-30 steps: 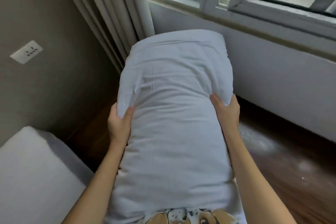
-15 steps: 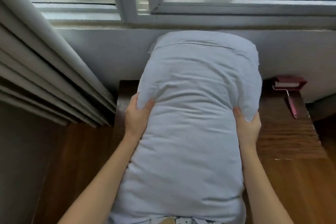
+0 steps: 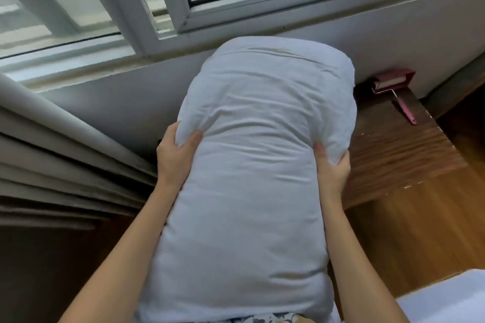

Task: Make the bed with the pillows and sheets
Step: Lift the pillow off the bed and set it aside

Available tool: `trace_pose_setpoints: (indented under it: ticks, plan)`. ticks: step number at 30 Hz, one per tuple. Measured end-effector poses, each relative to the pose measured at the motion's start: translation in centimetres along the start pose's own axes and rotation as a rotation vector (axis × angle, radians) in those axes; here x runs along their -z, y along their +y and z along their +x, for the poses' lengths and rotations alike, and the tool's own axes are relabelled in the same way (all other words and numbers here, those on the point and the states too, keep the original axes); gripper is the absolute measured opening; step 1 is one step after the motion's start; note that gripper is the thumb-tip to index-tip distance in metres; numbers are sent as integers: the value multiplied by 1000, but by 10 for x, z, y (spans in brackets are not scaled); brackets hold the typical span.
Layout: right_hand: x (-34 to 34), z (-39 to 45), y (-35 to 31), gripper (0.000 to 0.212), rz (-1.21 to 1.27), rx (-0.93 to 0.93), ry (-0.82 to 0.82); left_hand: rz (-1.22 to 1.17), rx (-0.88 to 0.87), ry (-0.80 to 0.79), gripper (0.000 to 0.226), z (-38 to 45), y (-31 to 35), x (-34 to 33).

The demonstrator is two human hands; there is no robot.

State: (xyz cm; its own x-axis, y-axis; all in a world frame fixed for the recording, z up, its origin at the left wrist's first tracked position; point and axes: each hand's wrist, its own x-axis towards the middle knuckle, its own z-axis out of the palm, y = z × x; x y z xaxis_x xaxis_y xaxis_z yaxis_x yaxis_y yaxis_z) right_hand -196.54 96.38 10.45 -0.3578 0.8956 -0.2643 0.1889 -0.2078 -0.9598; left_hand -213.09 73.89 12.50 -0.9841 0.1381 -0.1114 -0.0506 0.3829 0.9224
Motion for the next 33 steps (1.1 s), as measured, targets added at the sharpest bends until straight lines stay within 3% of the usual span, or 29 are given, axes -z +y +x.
trace_pose_setpoints:
  ticks: [5, 8, 10, 14, 16, 20, 24, 26, 29, 33]
  plan:
    - [-38, -52, 27, 46, 13, -39, 135, 46, -92, -106, 28, 33, -20, 47]
    - [-69, -70, 53, 63, -15, -110, 192, 141, -112, -193, 35, 68, -38, 65]
    - [-86, -77, 75, 67, -133, -201, 132, 325, -112, -281, 45, 93, -56, 68]
    - [-84, -89, 139, 74, -520, -491, -174, 902, 21, -595, 64, 107, -114, 55]
    - [-83, -108, 152, 85, -598, -517, -252, 991, 50, -645, 67, 91, -145, 49]
    - [-88, -142, 160, 78, -576, -385, -297, 805, -54, -349, 60, 56, -171, 47]
    - [-77, -149, 164, 81, -658, -316, -410, 746, -206, -211, 60, 26, -147, 32]
    - [-65, -149, 164, 81, -671, -257, -454, 695, -402, -220, 60, 1, -134, 13]
    - [-37, -151, 166, 75, -708, -174, -522, 666, -721, -357, 53, -57, -131, -26]
    - [33, -140, 176, 71, -740, -210, -538, 923, -782, -558, 51, -104, -159, -61]
